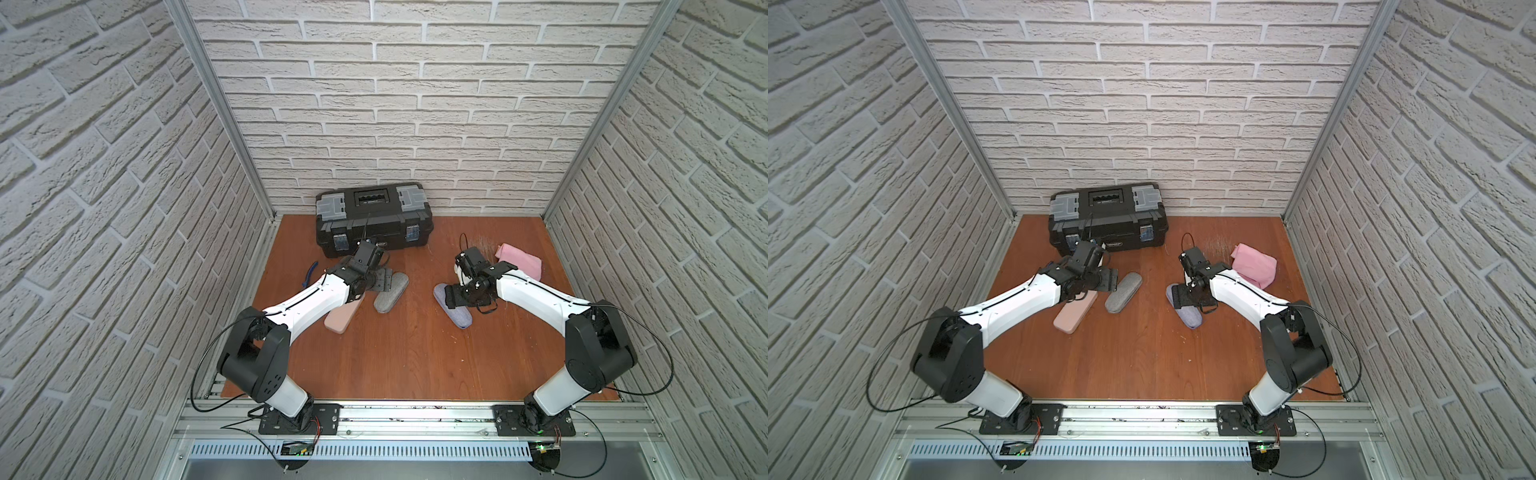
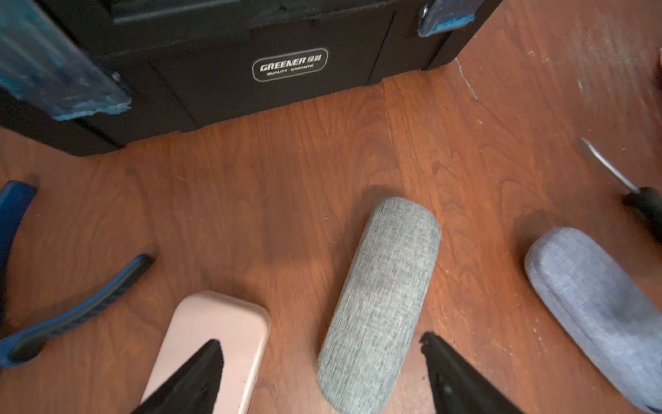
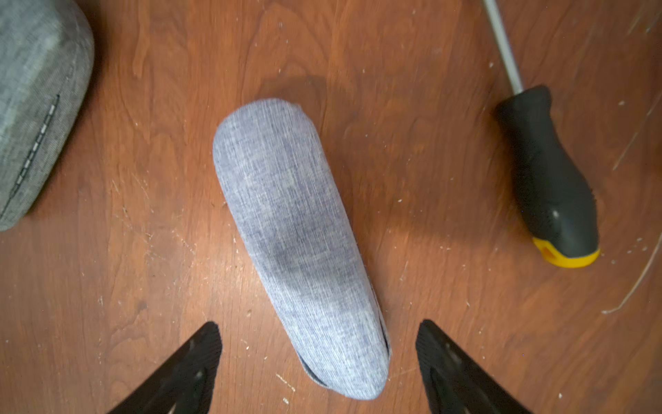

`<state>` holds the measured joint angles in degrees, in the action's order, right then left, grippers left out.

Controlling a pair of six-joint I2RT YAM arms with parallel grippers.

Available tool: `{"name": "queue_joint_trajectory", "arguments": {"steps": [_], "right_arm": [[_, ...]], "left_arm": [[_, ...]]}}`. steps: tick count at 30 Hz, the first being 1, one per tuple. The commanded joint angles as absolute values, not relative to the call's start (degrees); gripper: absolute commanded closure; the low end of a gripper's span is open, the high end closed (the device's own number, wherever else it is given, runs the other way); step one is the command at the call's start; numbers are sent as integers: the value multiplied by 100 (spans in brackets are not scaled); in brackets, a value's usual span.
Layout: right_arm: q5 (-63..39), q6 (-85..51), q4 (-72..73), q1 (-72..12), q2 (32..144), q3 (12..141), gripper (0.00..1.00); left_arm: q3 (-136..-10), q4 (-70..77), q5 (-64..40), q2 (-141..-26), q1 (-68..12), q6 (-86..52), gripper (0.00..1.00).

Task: Wipe the eyeglass case
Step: Pick up the cleaning item at the center of the board.

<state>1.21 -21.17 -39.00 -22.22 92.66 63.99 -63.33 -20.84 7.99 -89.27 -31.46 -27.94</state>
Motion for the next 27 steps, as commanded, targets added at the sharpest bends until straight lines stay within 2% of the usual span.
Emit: {"name": "queue_joint_trajectory", "arguments": {"steps": [1,3,5,9,13,18,23,27], "right_arm": [[139,-2450,-3853,-1899,9072,6452,21],[380,-2434,-3927,-1826,9026,6497,30],[416,-2294,-4028,-1828,9078,6614,32],[137,-2254,-4213,-1880,9483,6703,20],[-205,-2411,-3874,-1889,9431,6479,7],[-357,-2434,-3817,-2007,9773,6532,6],[-602,-2479,-3689,-2144,9853,6475,10],[-616,-2539,-3923,-2042,9401,6672,10]], "left_arm": [[-6617,-2120,398,-8930,-3094,-2642,10],[-6619,-2165,424,-8923,-3094,-2627,10],[-6577,-2174,464,-8896,-3094,-2622,10],[-6574,-2128,458,-8882,-3110,-2619,9],[-6491,-2031,451,-8789,-3102,-2668,9],[-6342,-1925,392,-8638,-3051,-2800,9],[-6222,-1764,361,-8510,-3006,-2906,10],[-6383,-1849,307,-8547,-3005,-2926,10]]}}
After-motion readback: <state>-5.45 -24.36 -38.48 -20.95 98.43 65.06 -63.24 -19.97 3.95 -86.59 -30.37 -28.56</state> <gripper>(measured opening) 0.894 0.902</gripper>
